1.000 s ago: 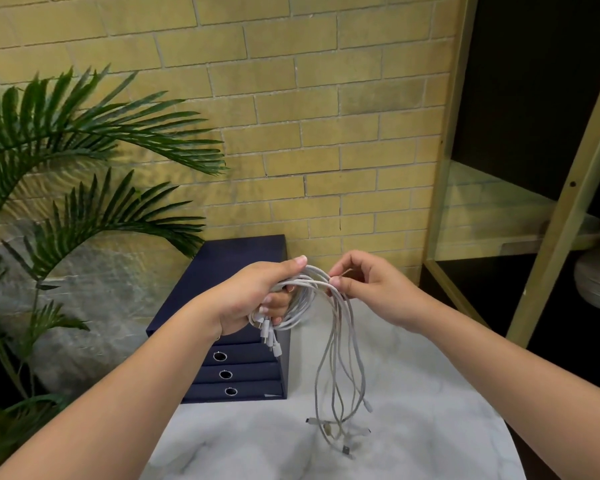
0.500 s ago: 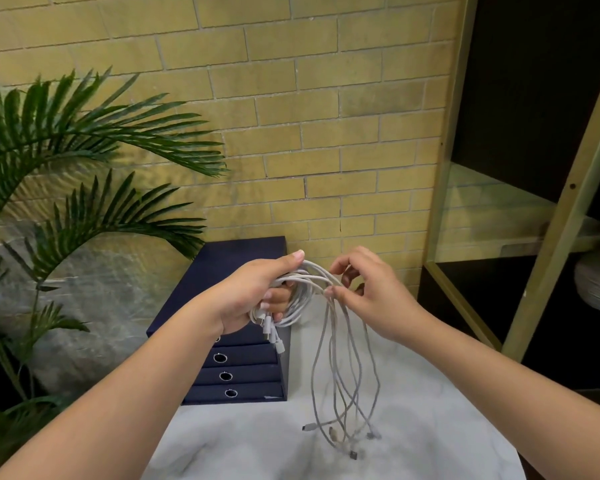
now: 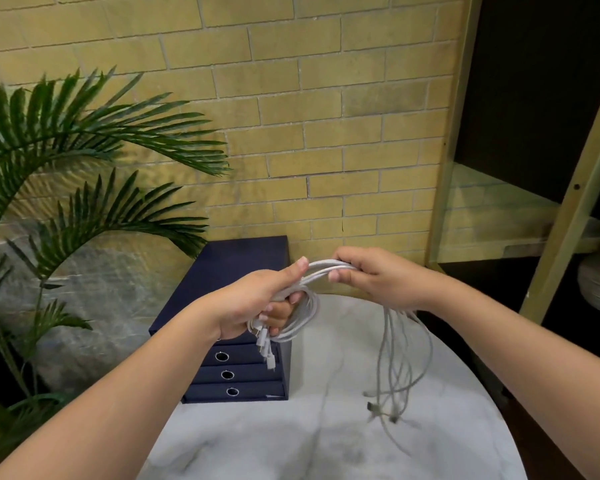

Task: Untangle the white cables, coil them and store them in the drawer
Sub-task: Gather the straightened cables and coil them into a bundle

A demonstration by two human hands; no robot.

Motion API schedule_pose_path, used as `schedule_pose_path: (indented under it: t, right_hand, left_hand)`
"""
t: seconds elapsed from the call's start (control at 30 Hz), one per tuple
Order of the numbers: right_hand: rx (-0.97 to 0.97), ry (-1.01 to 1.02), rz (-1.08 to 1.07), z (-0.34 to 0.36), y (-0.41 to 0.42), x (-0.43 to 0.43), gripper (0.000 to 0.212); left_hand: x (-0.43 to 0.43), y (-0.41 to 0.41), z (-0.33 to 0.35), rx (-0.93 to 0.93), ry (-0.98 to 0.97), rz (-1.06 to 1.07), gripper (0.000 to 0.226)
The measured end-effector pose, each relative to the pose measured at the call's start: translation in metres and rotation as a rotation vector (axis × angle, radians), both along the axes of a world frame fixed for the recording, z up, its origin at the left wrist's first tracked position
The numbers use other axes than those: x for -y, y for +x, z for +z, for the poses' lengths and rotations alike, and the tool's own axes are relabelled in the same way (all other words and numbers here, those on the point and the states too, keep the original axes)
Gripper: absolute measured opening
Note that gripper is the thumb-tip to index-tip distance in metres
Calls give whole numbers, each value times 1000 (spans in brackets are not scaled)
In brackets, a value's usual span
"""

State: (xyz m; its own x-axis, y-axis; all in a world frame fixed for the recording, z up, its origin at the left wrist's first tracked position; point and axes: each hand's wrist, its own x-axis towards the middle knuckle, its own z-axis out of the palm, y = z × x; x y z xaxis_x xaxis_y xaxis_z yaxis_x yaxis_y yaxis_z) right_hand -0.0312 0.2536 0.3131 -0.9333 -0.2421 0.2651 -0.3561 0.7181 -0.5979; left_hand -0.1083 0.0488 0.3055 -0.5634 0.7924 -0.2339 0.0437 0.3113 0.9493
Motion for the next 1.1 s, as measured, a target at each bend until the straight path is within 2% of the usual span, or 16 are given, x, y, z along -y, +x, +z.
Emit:
schedule_pose_path:
  t: [0.13, 0.23, 0.33, 0.47, 0.63, 0.67, 0.73, 0.83, 0.87, 1.0, 1.1]
  right_hand:
    - [21, 12, -3, 8, 0, -7, 29]
    - [59, -9, 1, 6, 1, -8, 30]
    - [56, -63, 23, 0, 2, -6, 20]
    - [45, -27, 54, -4, 1, -3, 12]
    - [-23, -9, 7, -12, -7, -2, 26]
    - [-19, -69, 6, -16, -7, -1, 29]
    - [37, -314, 2, -26, -7, 5, 43]
    - [125, -634, -31, -43, -8, 14, 85]
    - [144, -712, -26, -48, -8, 19, 86]
    - [199, -996, -64, -57, -3, 38, 54]
    - [241, -1091, -97, -58, 2, 44, 69]
  left_hand:
    - [-1, 1, -1, 147, 36, -64, 63]
    - [-1, 1, -2, 127, 59, -28, 53]
    - [-7, 4, -3, 84, 78, -9, 49]
    - [-12, 9, -5, 102, 73, -25, 51]
    - [-12, 9, -4, 217, 170, -74, 53]
    - [-12, 9, -4, 224, 195, -70, 52]
    - [-12, 9, -3, 257, 260, -53, 51]
    - [-14, 12, -4, 319, 381, -28, 51]
    - [-16, 14, -5, 342, 422, -14, 52]
    - [-25, 21, -9, 446, 606, 30, 55]
    - [-31, 22, -10, 479, 722, 98, 55]
